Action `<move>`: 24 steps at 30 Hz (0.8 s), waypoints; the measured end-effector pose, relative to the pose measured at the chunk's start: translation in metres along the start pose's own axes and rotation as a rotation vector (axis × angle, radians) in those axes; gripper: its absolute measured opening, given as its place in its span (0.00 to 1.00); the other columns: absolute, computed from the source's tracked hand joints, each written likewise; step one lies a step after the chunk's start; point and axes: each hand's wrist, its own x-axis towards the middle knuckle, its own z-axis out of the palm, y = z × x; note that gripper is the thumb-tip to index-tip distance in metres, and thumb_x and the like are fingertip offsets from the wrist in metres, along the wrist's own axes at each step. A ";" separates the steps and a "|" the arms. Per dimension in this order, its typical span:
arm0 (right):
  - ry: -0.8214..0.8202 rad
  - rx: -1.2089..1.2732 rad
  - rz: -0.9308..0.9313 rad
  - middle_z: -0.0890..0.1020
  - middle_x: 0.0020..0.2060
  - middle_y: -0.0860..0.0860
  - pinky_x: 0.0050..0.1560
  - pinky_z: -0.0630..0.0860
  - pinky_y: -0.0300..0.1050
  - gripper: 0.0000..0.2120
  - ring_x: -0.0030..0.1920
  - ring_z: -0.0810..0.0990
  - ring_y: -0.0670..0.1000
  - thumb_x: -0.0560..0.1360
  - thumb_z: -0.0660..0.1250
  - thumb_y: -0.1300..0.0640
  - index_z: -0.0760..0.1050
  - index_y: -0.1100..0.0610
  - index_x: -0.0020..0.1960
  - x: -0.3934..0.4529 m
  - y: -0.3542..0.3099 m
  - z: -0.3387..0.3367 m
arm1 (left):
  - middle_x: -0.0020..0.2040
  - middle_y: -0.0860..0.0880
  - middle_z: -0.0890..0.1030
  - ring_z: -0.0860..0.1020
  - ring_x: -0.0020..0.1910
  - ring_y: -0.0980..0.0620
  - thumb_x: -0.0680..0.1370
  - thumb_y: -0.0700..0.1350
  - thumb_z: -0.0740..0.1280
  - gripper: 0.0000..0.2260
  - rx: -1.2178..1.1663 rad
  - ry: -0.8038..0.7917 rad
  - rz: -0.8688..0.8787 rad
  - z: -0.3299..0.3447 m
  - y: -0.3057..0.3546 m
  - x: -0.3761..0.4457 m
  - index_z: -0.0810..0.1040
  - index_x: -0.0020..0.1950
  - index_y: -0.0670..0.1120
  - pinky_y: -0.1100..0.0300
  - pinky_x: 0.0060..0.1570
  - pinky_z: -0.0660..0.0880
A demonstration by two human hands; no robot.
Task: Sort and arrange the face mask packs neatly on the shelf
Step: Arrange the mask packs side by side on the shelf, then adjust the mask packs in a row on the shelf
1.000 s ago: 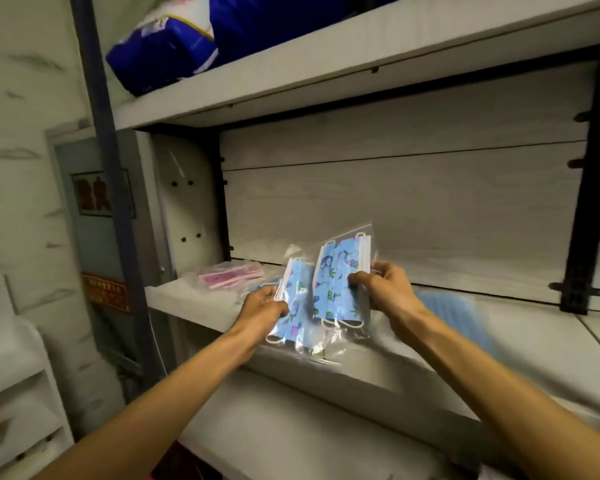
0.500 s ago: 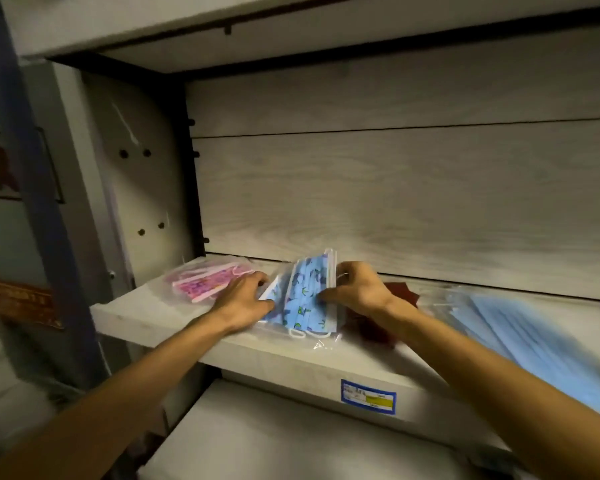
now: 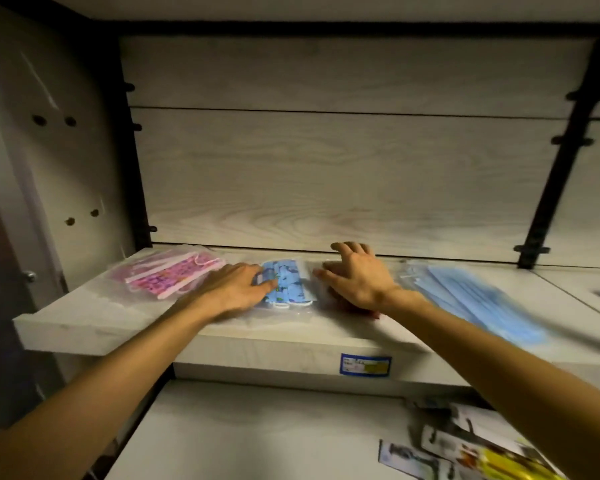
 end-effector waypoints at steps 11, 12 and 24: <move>0.199 -0.190 -0.067 0.71 0.72 0.53 0.71 0.66 0.53 0.30 0.72 0.65 0.55 0.81 0.58 0.39 0.65 0.56 0.75 -0.164 0.125 -0.096 | 0.74 0.48 0.69 0.67 0.73 0.46 0.82 0.60 0.59 0.25 0.127 0.262 0.383 0.049 0.194 -0.065 0.66 0.76 0.49 0.52 0.70 0.65; 0.208 -0.202 -0.068 0.71 0.71 0.53 0.70 0.67 0.53 0.29 0.72 0.66 0.55 0.81 0.58 0.39 0.66 0.55 0.75 -0.186 0.142 -0.107 | 0.75 0.49 0.69 0.68 0.73 0.47 0.82 0.60 0.60 0.25 0.108 0.273 0.409 0.057 0.221 -0.074 0.66 0.76 0.49 0.52 0.69 0.65; 0.283 -0.268 0.215 0.74 0.69 0.51 0.62 0.74 0.50 0.25 0.67 0.72 0.53 0.81 0.61 0.42 0.67 0.52 0.74 -0.423 0.346 -0.223 | 0.67 0.52 0.78 0.78 0.63 0.49 0.81 0.57 0.62 0.20 0.045 0.254 0.801 0.149 0.491 -0.168 0.72 0.71 0.52 0.54 0.56 0.76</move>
